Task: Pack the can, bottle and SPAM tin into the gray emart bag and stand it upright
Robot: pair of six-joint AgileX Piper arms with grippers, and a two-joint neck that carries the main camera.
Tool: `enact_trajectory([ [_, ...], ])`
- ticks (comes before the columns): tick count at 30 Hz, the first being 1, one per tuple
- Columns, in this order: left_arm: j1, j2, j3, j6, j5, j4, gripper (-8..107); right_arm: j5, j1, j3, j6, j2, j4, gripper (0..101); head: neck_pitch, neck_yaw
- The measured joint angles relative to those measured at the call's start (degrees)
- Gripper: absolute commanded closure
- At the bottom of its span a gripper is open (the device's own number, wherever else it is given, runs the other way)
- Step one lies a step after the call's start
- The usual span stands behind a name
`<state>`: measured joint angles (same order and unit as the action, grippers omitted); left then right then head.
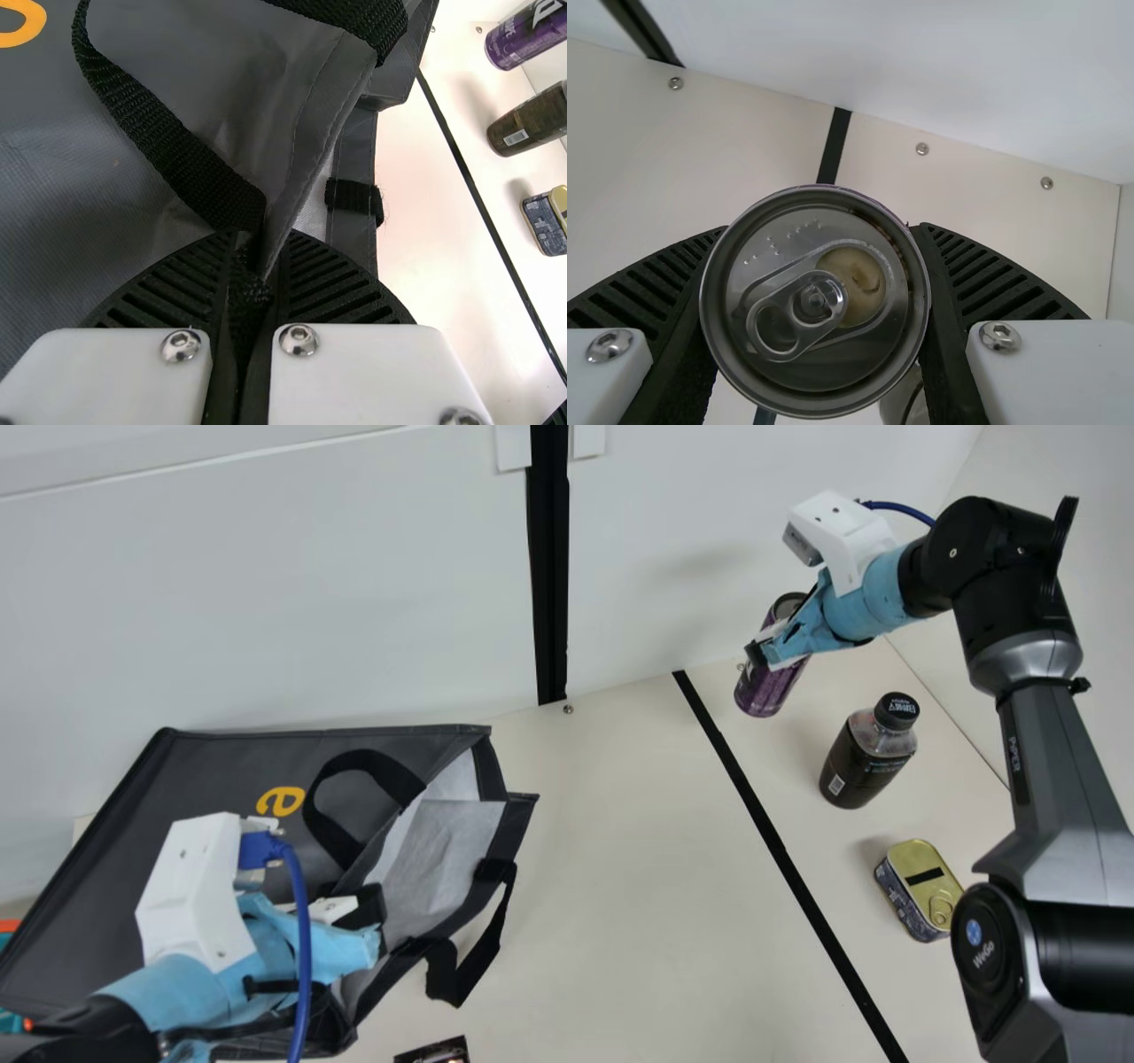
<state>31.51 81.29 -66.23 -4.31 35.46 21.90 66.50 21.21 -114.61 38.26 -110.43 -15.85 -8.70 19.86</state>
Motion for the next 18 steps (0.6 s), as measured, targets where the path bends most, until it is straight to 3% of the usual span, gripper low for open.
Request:
enact_trajectory([
  [18,0.0,0.0,0.0,0.0,0.0,0.0,107,-0.7,-4.9,14.4,1.3,12.4,-1.4,101,0.0,0.0],
])
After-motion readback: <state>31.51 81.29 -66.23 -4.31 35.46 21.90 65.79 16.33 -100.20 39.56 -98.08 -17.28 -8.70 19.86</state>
